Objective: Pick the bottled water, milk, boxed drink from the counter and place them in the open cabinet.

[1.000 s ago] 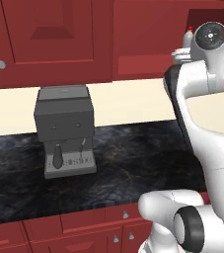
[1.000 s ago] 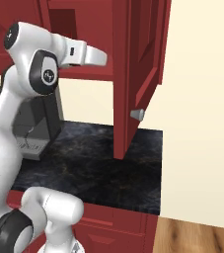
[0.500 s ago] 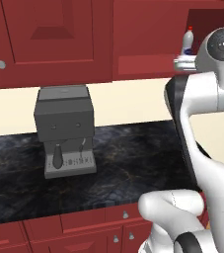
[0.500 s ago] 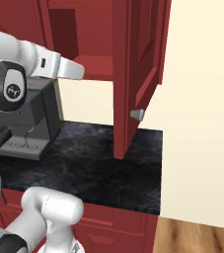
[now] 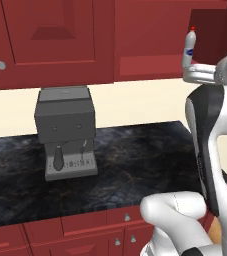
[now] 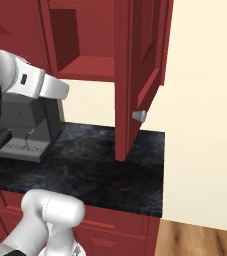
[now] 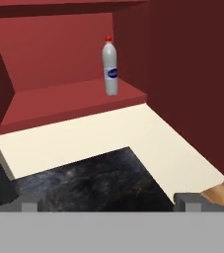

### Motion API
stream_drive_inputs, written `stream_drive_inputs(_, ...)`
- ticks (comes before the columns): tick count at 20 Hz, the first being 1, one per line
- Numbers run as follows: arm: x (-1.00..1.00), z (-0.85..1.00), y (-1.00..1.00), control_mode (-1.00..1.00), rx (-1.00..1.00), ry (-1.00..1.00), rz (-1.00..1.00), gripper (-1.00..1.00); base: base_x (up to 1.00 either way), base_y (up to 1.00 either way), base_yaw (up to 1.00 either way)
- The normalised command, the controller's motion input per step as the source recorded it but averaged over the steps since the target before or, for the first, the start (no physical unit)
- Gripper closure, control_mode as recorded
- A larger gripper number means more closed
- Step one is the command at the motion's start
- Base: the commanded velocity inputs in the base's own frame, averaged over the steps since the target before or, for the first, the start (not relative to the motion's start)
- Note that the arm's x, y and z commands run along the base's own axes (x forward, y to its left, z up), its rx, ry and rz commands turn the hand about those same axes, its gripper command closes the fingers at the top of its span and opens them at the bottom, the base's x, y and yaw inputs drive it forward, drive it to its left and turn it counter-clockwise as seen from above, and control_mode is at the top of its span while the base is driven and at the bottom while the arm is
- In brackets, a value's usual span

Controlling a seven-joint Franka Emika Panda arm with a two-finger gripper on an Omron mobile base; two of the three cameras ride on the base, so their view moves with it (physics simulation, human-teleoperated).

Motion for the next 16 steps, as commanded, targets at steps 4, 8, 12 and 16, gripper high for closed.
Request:
stream_drive_inputs(4, -0.62, 0.00, 0.11, -1.00, 0.10, 0.01, 0.17, -1.00, 0.00, 0.00, 0.00)
stream_drive_inputs(8, -0.40, 0.00, 0.16, -1.00, 0.07, 0.01, 0.18, -1.00, 0.00, 0.00, 0.00)
stream_drive_inputs(12, -0.17, -0.17, 0.20, -1.00, 0.02, 0.00, 0.13, -1.00, 0.00, 0.00, 0.00)
stream_drive_inputs(16, -0.14, -0.39, 0.23, -1.00, 0.00, 0.00, 0.15, -1.00, 0.00, 0.00, 0.00)
